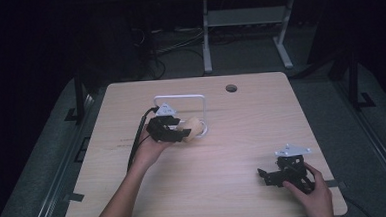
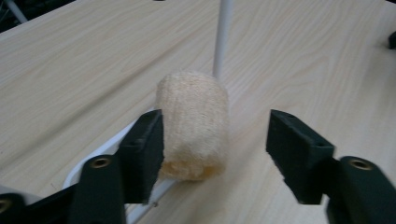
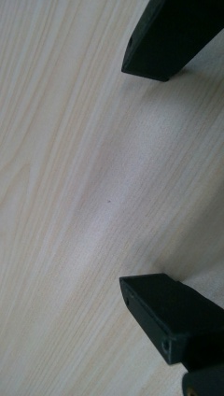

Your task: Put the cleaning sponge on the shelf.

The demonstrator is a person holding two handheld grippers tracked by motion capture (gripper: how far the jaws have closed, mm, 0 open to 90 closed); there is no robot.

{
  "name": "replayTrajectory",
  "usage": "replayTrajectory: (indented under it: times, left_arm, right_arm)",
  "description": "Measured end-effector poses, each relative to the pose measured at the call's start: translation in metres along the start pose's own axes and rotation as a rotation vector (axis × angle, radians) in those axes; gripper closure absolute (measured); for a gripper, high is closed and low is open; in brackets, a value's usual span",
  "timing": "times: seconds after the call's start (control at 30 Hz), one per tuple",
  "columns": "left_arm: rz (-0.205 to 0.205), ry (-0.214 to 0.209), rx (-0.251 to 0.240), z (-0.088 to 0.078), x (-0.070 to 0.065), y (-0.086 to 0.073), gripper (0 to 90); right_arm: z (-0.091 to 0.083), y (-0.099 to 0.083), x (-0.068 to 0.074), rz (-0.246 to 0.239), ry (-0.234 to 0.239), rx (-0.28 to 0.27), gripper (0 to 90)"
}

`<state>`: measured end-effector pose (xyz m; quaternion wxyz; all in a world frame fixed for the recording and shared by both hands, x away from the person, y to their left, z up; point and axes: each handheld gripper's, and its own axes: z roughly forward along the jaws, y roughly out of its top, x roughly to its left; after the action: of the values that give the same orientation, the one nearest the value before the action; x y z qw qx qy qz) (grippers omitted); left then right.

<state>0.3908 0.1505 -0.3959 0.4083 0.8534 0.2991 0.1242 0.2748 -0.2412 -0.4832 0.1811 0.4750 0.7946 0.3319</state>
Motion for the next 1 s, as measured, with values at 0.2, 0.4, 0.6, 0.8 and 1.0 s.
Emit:
replayTrajectory:
  times: [0.2,0.4,0.6,0.8,1.0]
  left_arm:
    - [0.014,-0.041,0.007,-0.006,-0.009,-0.005,66.2]
    - [0.019,-0.1,0.033,0.0,-0.015,-0.01,89.9]
    - [0.031,-0.133,0.083,0.015,-0.021,-0.018,89.9]
    - [0.02,-0.136,0.107,0.028,-0.021,-0.026,89.8]
    - [0.016,-0.113,0.104,0.036,-0.018,-0.031,89.8]
  right_arm:
    - [0.0,0.0,0.0,0.003,0.0,0.002,0.7]
    - [0.0,0.0,0.0,0.0,0.0,0.0,0.7]
    - [0.0,0.0,0.0,0.0,0.0,0.0,0.7]
    - [0.0,0.0,0.0,0.0,0.0,0.0,0.7]
    - [0.0,0.0,0.0,0.0,0.0,0.0,0.7]
